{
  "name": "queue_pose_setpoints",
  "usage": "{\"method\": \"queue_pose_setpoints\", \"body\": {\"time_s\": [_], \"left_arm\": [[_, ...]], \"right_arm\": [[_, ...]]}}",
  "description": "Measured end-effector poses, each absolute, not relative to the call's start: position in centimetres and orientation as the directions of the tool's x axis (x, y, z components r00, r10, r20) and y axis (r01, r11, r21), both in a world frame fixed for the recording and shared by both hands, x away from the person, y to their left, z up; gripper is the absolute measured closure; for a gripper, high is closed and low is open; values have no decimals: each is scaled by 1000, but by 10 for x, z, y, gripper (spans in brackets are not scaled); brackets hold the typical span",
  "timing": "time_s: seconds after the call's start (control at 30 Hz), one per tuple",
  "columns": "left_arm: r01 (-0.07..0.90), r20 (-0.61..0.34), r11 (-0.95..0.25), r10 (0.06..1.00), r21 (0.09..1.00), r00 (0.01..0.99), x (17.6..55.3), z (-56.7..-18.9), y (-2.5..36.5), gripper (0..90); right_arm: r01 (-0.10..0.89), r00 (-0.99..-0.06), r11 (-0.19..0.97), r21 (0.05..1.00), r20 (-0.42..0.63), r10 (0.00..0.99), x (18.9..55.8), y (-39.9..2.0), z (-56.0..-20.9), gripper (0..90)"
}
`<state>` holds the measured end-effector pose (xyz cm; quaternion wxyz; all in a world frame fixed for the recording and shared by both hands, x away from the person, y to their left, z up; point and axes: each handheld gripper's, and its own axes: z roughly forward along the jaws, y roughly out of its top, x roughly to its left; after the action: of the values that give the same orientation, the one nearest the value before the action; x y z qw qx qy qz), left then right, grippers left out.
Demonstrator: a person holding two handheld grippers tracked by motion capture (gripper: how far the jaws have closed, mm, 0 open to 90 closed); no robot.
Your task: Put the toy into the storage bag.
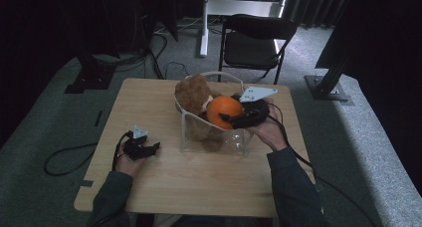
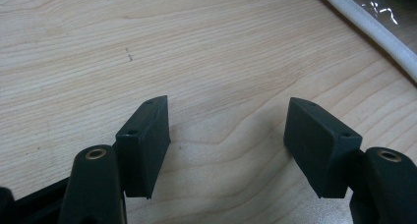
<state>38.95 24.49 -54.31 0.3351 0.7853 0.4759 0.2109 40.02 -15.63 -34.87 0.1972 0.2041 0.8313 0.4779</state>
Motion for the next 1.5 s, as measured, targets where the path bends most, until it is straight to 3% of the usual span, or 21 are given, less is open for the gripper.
{"method": "queue_pose_setpoints", "body": {"time_s": [0.3,0.47,0.7,0.97,1.17,1.3,1.5], "left_arm": [[606,13,-323,888,727,459,390,-543,245,346],[605,14,-324,888,727,459,390,-543,245,344],[605,14,-324,888,727,460,390,-543,245,343],[605,14,-324,888,728,460,390,-543,245,343],[605,14,-324,888,727,459,390,-543,245,343],[605,14,-324,888,727,460,390,-543,245,343],[605,14,-324,888,727,459,390,-543,245,343]], "right_arm": [[148,-833,442,885,-129,537,402,-156,-345,207],[153,-835,448,881,-128,536,402,-157,-346,242],[170,-846,449,877,-104,523,404,-162,-354,442],[201,-855,535,820,-120,505,400,-156,-370,548],[215,-865,567,795,-115,489,399,-153,-370,548],[191,-858,548,815,-132,496,396,-154,-368,432],[174,-856,497,850,-119,504,394,-161,-364,416]]}}
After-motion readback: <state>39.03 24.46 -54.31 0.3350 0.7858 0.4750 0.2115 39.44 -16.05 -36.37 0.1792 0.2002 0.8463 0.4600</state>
